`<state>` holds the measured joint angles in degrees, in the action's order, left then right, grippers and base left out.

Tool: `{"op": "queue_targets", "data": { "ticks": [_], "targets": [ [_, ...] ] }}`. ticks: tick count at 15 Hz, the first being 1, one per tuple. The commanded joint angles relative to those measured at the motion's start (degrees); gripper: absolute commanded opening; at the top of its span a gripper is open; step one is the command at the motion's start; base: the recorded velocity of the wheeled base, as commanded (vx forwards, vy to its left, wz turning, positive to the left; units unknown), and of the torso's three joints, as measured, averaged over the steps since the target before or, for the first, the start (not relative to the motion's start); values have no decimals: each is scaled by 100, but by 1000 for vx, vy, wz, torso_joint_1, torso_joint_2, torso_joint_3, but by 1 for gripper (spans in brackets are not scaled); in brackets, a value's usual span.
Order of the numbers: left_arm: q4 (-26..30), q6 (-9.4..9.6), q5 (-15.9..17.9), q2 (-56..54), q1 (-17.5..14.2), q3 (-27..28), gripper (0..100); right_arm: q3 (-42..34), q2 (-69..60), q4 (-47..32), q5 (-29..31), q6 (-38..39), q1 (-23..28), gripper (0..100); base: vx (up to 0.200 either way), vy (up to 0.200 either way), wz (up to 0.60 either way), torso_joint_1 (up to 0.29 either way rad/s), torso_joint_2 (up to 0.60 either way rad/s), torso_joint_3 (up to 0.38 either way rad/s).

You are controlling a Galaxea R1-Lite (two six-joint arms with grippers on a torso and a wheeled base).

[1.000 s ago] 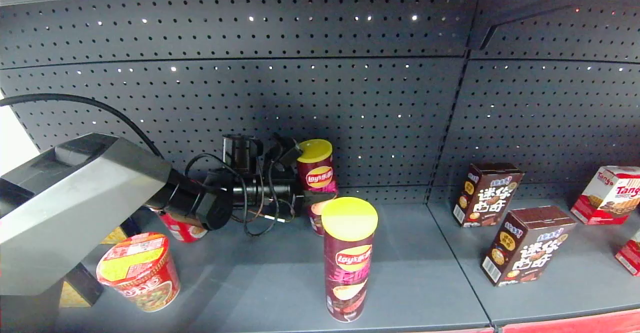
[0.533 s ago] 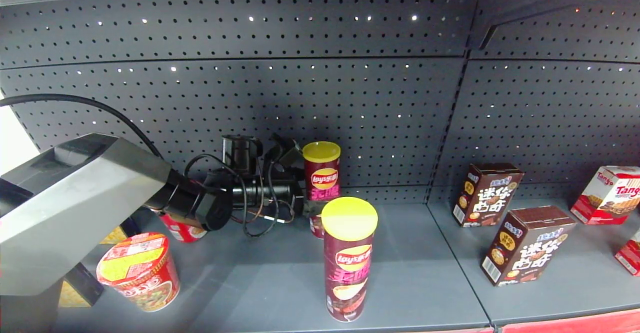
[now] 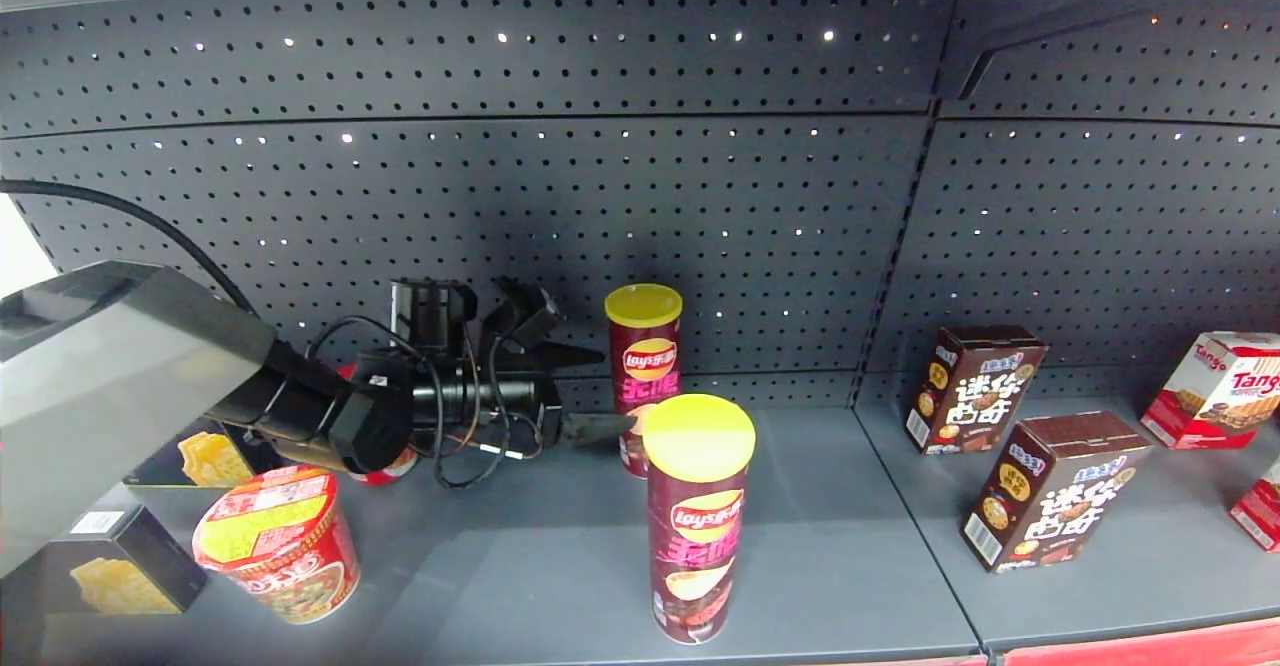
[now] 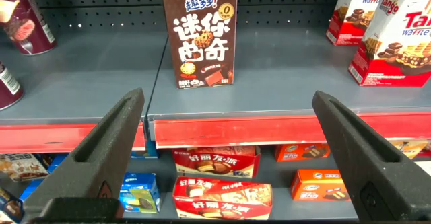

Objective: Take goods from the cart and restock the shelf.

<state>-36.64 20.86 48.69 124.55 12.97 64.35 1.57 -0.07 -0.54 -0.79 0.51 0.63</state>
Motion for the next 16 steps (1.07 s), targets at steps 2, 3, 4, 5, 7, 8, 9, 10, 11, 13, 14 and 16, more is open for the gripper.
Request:
{"op": "queue_targets", "data": {
  "ticks": [2, 3, 4, 5, 7, 8, 9, 10, 11, 13, 14, 16],
  "targets": [
    [-1, 24, 0, -564, -225, -274, 100, 1, 7, 1, 0, 2, -2, 100, 0, 0, 0, 0, 0, 0],
    [-1, 15, 0, -678, -260, -327, 100, 1, 7, 1, 0, -7, 7, 100, 0, 0, 0, 0, 0, 0],
    [-1, 6, 0, -836, -295, -389, 100, 1, 7, 1, 0, -7, -2, 100, 0, 0, 0, 0, 0, 0],
    [-1, 6, 0, -950, -313, -432, 100, 1, 7, 1, 0, 2, -2, 100, 0, 0, 0, 0, 0, 0],
    [8, -20, -26, -1258, -313, -529, 100, 1, 7, 1, 0, -7, 7, 100, 0, 0, 0, 0, 0, 0],
    [8, -20, -44, -1355, -321, -556, 100, 1, 7, 1, 0, 2, 7, 100, 0, 0, 0, 0, 0, 0],
    [17, -47, -140, -1548, -357, -591, 100, 1, 7, 1, 0, 2, 7, 100, 0, 0, 0, 0, 0, 0],
    [70, -73, -290, -1697, -357, -635, 100, 1, 7, 1, 0, 2, 7, 100, 0, 0, 0, 0, 0, 0],
    [202, -108, -659, -1952, -365, -714, 100, -8, 7, 1, -9, 2, 7, 100, 0, 0, 0, 0, 0, 0],
    [527, -170, -1054, -2690, -418, -977, 100, 1, 7, 1, 0, 2, -2, 100, 0, 0, 0, 0, 0, 0],
    [588, -187, -1098, -2875, -427, -1083, 100, 1, 7, 1, 0, 2, 7, 100, 0, 0, 0, 0, 0, 0],
    [720, -258, -1678, -3648, -436, -1628, 100, 1, 7, 1, 0, 2, -2, 100, 0, 0, 0, 0, 0, 0]
  ]
}}
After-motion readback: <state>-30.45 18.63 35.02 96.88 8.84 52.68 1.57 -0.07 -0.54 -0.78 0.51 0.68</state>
